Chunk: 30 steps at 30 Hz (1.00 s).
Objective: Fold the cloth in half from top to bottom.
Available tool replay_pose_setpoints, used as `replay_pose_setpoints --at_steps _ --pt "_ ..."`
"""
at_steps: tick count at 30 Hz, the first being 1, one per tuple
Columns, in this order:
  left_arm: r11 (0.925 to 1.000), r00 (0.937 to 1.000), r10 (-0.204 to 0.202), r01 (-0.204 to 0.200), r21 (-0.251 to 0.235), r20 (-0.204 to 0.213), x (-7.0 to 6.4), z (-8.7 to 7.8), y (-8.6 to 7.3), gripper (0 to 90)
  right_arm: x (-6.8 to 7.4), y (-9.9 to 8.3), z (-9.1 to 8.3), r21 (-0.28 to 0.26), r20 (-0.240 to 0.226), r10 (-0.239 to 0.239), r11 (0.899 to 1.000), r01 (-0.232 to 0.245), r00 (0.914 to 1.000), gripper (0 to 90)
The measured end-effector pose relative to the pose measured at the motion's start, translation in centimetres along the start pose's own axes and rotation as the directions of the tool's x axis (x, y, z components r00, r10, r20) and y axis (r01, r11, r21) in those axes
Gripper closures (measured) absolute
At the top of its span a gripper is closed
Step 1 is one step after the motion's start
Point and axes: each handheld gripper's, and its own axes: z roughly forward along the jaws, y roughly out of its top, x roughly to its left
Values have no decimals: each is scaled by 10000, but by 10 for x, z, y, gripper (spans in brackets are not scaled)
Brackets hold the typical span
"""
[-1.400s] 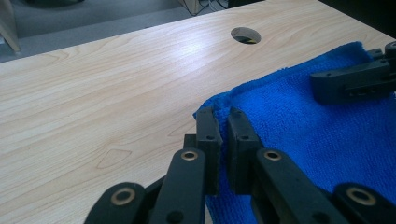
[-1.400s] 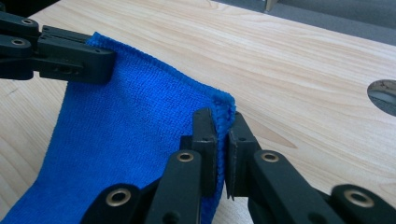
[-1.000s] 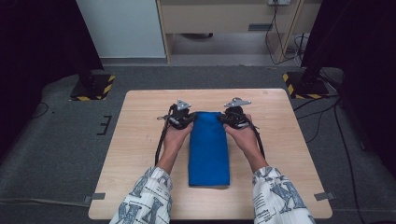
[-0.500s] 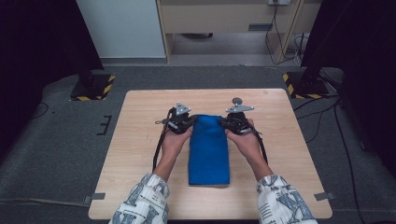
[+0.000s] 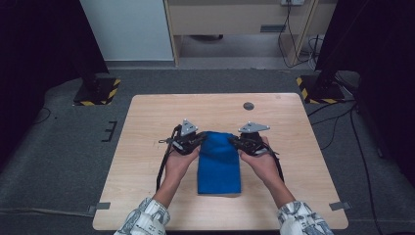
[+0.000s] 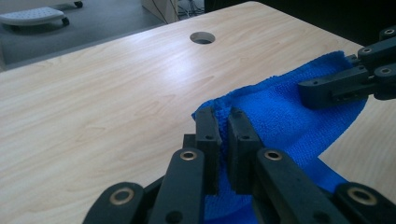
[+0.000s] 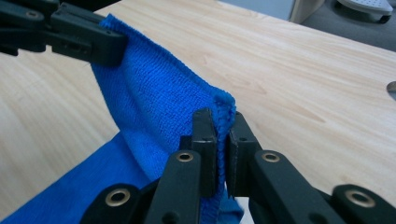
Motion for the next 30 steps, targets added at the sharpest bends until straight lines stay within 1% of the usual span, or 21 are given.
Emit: replay_pose_setpoints --at_steps 3,7,8,9,12,13,14,15,16,17,19,20,21,22,25,27,29,30 --pt "9999 9999 -98 98 130 52 -3 -1 -6 842 4 -8 -1 123 -88 -140 9998 141 9999 844" --pt "9999 9998 -26 23 170 192 -10 -4 -12 841 7 -15 -2 206 -131 -165 9996 168 9998 843" --pt "9998 9997 61 -65 183 218 -12 -6 -12 840 7 -16 -3 225 -140 -204 9995 208 9997 842" --pt "9997 9996 152 -156 170 238 -14 -8 -12 838 7 -18 -4 189 -152 -149 9997 152 9998 839" --pt "9999 9994 58 -63 146 351 -16 -13 -15 837 8 -22 -10 69 -274 -42 10000 44 9996 836" --pt "9998 9993 94 -100 155 362 -17 -14 -16 837 9 -24 -11 21 -310 -18 10000 19 9995 836" --pt "9998 9992 154 -159 146 376 -20 -17 -18 837 11 -25 -13 24 -358 -67 10000 68 9993 835" --pt "9998 9992 154 -159 146 376 -20 -17 -18 837 11 -25 -13 24 -358 -67 10000 68 9993 835" --pt "9998 9991 150 -156 150 404 -20 -18 -20 837 13 -28 -15 -1 -410 -164 9999 164 9990 834" --pt "9999 9990 82 -88 138 429 -21 -19 -22 837 15 -29 -16 6 -423 -164 9999 165 9990 832" --pt "9998 9989 96 -103 163 452 -24 -20 -24 837 17 -32 -17 57 -400 -173 9998 175 9990 822" --pt "9997 9988 149 -158 187 458 -25 -21 -25 837 17 -33 -17 78 -377 -166 9998 169 9991 816" --pt "9998 9989 84 -93 173 469 -26 -22 -26 837 18 -34 -18 104 -405 -130 9999 135 9991 815" --pt "9999 9988 14 -22 161 499 -27 -22 -27 837 19 -34 -18 103 -431 -158 9998 163 9989 815" --pt "9998 9988 75 -84 176 491 -28 -25 -31 837 22 -35 -20 98 -470 -295 9995 300 9985 811" --pt "9999 9988 -12 4 152 481 -26 -26 -34 835 23 -36 -22 112 -383 -362 9993 367 9986 796" --pt "9997 9987 -49 35 256 514 -25 -24 -38 834 24 -38 -22 112 -443 -251 9996 256 9987 790" --pt "9995 9986 -55 39 303 524 -26 -23 -41 832 25 -40 -22 164 -442 -347 9992 355 9984 785"
